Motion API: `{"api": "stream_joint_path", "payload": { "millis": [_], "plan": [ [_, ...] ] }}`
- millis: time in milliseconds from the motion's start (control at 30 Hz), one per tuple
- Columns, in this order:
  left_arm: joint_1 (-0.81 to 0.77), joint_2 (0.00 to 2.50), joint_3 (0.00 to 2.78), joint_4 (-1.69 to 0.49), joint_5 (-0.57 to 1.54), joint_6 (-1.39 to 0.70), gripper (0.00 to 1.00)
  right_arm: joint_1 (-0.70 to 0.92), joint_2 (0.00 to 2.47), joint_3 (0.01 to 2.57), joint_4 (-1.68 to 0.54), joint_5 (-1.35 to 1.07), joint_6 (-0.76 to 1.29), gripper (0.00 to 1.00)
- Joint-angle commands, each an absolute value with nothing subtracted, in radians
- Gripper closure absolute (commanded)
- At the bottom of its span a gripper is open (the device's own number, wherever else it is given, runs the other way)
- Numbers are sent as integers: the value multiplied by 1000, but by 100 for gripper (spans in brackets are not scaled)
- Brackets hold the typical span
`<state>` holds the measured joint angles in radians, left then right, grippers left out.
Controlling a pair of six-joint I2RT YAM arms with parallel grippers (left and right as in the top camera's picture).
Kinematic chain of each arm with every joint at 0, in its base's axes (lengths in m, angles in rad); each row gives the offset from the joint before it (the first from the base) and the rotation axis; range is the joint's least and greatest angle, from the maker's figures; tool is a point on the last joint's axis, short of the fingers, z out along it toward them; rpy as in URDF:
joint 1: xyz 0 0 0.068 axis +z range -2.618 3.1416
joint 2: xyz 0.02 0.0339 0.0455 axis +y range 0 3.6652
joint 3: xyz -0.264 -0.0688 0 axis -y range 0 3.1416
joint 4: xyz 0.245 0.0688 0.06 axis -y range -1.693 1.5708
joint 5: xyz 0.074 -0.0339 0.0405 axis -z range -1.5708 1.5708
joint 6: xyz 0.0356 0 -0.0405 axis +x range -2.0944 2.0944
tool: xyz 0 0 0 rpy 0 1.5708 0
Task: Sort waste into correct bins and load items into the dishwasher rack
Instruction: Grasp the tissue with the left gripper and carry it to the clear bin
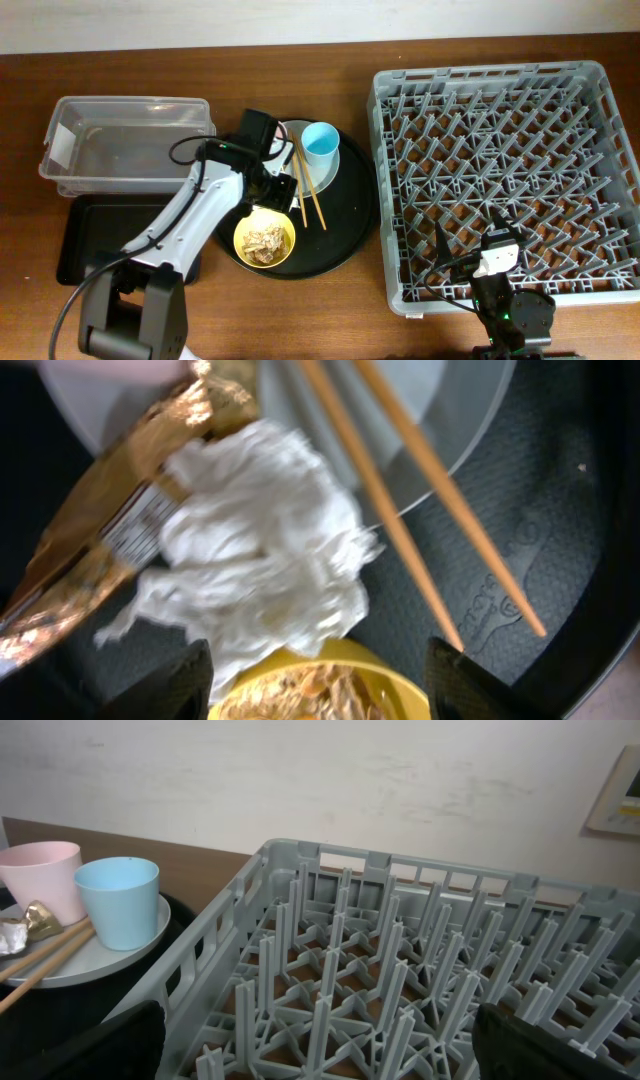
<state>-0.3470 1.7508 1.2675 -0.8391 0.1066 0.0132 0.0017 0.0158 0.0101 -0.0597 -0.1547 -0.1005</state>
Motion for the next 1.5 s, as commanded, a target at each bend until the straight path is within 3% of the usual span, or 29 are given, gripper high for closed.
{"api": "stream_joint_path", "payload": {
  "millis": [0, 233, 367, 500, 567, 600, 633, 700, 767, 833, 1000, 1067, 1100, 1267, 1467],
  "plan": [
    [-381, 1756, 1242, -814, 19, 78, 29, 6, 8, 6, -65, -149, -89, 1],
    [-406, 1794, 1227, -733, -120, 110, 24, 6, 8, 6, -65, -149, -89, 2],
    [-408, 1858, 1227, -738, -67, 110, 18, 6, 8, 6, -65, -149, -89, 2],
    [-408, 1859, 1227, -738, 1, 111, 18, 6, 8, 6, -65, -149, -89, 2],
    [-408, 1859, 1227, -736, 1, 111, 29, 6, 8, 6, -65, -149, -89, 2],
    [-408, 1859, 1227, -729, 1, 111, 38, 6, 8, 6, -65, -149, -89, 2],
    [-408, 1859, 1227, -718, 1, 111, 54, 6, 8, 6, -65, -149, -89, 2],
    [-408, 1859, 1227, -707, 1, 111, 69, 6, 8, 6, -65, -149, -89, 2],
    [-408, 1859, 1227, -707, 1, 111, 70, 6, 8, 6, -65, -149, -89, 2],
    [-408, 1859, 1227, -709, 1, 111, 60, 6, 8, 6, -65, -149, -89, 2],
    [-408, 1889, 1227, -711, 1, 110, 61, 6, 8, 6, -65, -149, -89, 2],
    [-408, 1892, 1227, -710, 1, 111, 90, 6, 8, 6, -65, -149, -89, 2],
    [-408, 1892, 1227, -706, 1, 111, 99, 6, 8, 6, -65, -149, -89, 2],
    [-405, 1878, 1264, -723, 1, 111, 100, 6, 8, 6, -65, -149, -89, 2],
    [-405, 1737, 1465, -890, -21, 110, 100, 6, 8, 6, -65, -149, -89, 2]
  ]
}}
